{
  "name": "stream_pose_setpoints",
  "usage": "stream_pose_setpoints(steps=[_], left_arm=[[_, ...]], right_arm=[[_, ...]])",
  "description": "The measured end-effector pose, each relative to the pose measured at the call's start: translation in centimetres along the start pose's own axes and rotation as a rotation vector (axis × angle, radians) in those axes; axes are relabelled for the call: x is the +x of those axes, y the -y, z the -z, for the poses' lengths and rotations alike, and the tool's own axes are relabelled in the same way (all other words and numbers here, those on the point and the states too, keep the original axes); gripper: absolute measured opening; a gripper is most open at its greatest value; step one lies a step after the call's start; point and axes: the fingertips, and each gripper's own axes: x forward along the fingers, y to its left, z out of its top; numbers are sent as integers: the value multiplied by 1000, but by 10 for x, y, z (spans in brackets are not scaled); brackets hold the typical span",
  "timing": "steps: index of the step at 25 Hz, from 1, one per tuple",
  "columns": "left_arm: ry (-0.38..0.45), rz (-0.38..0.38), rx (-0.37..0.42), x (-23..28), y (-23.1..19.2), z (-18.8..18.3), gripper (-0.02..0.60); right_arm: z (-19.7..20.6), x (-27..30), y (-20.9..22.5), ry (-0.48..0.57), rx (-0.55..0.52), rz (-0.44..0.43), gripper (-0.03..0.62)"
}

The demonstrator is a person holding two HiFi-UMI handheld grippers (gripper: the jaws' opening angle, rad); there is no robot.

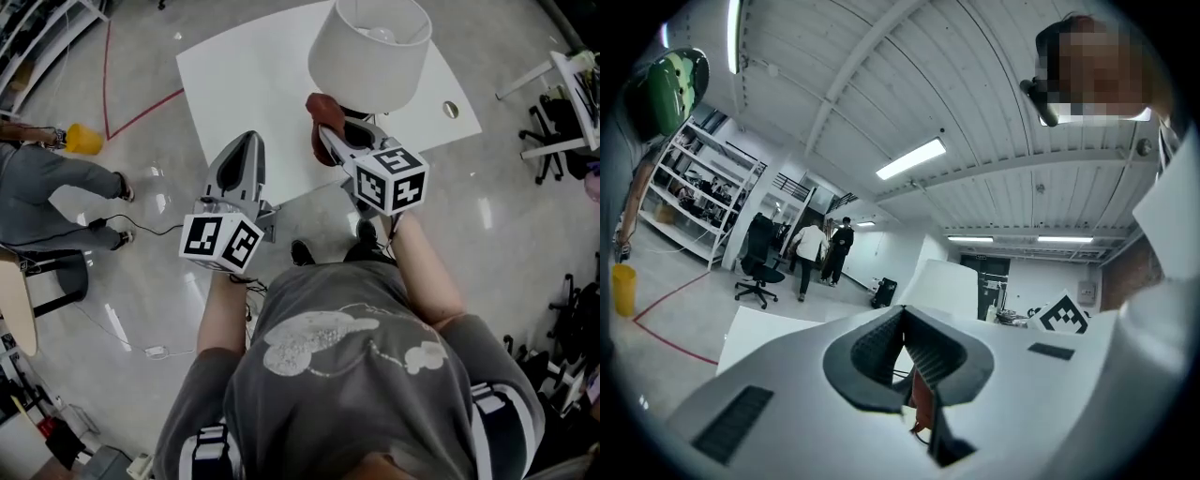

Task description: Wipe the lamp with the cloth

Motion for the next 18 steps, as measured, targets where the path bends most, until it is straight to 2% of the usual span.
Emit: stream_pose_setpoints(steps=[6,12,18], left_arm=[[-9,24,-7,-5,-9,1,8],[3,70,38,23,13,-16,8],[12,92,85,48,35,-35,8]], right_arm=[[-12,-8,-19,56,2,18,91],[-77,-31,-24,200,-22,12,91],[-136,-50,-26,298,-112,-12,91]])
